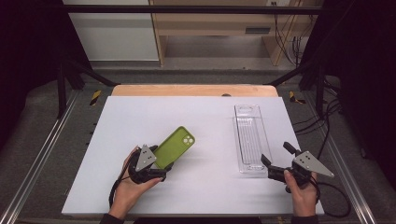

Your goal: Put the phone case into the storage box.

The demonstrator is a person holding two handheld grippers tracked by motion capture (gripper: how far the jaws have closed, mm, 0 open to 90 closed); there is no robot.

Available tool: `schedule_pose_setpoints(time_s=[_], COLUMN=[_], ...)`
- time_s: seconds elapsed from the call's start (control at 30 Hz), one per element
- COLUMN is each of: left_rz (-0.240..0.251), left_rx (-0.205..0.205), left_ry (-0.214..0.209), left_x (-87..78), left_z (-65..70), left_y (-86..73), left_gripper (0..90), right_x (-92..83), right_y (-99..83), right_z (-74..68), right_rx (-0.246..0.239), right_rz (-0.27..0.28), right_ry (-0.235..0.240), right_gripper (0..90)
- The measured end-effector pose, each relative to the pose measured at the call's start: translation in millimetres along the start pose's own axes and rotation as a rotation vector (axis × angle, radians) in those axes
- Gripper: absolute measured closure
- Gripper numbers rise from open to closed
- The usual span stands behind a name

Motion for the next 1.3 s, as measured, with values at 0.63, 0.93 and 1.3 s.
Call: schedule_pose_setpoints(time_s=[0.63,0.93,1.3], left_rz=[0.098,0.164,0.202], left_rx=[0.002,0.015,0.067], left_ry=[0.028,0.044,0.056], left_x=[-10.2,-16.4,-17.6], left_z=[3.2,8.9,26.1], left_y=[7.6,13.3,20.3], left_gripper=[16.2,16.2,16.2], right_x=[33.9,69.0,92.1], right_y=[55.7,87.8,97.4], right_z=[-54.1,-95.4,-129.8], right_rx=[-0.027,0.000,0.002], right_rz=[-0.072,-0.075,-0.083], right_ry=[0.042,0.096,0.170], right_gripper=[4.0,4.5,5.4])
Point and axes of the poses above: each handheld gripper's, and its own axes: x roughly forward along the jaws, y roughly out of its top, z roughly to its right, the point moved 1 cm from there along x, roughly forward along the jaws, and after that the axes turned 8 degrees about -x, right-handed, at the moved point
